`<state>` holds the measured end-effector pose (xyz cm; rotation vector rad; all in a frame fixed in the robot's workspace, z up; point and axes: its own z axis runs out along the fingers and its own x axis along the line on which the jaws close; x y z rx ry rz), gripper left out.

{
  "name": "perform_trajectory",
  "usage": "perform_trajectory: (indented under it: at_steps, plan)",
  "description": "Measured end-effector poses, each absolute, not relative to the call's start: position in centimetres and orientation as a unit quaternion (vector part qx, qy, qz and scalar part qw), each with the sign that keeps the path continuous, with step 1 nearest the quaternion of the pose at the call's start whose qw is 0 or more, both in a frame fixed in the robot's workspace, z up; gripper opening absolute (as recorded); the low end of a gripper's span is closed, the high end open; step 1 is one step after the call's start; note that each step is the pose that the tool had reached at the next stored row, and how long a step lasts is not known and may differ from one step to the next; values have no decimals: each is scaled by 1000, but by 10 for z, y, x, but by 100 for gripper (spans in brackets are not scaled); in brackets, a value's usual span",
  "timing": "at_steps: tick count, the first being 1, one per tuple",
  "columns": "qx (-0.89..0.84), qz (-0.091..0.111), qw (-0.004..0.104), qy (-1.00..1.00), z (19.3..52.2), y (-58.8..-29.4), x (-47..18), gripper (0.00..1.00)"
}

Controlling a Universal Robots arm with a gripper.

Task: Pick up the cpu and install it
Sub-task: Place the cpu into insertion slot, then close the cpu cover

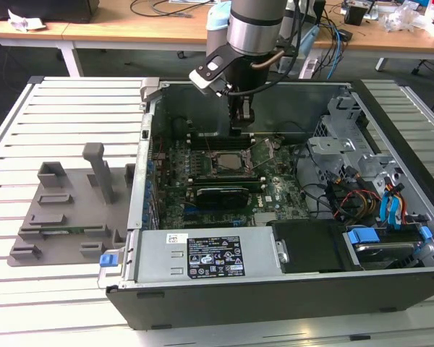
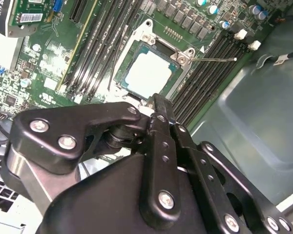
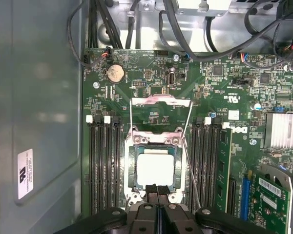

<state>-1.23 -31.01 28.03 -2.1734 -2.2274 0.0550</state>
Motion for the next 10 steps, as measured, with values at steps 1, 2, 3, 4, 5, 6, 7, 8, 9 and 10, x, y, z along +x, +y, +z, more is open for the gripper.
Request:
perform_trajectory:
  at_steps: [1,2,3,4,5,6,7,8,9,10]
  plan:
    - [-698,18,15,-716,280,-310,-12,11]
    - [-698,17,15,-716,280,-310,-12,11]
    - [-698,17,15,-716,280,-310,-12,11]
    - [-698,17,15,-716,280,-310,-12,11]
    - [-698,17,15,-716,280,-310,-12,11]
    - [-698,17,15,-716,280,-310,-12,11]
    - [-698,17,15,-716,280,-310,-12,11]
    - [-698,17,15,-716,280,-310,-12,11]
    - [-698,17,16,-716,280,-310,-12,11]
    - [-698,16,16,-716,280,-310,-12,11]
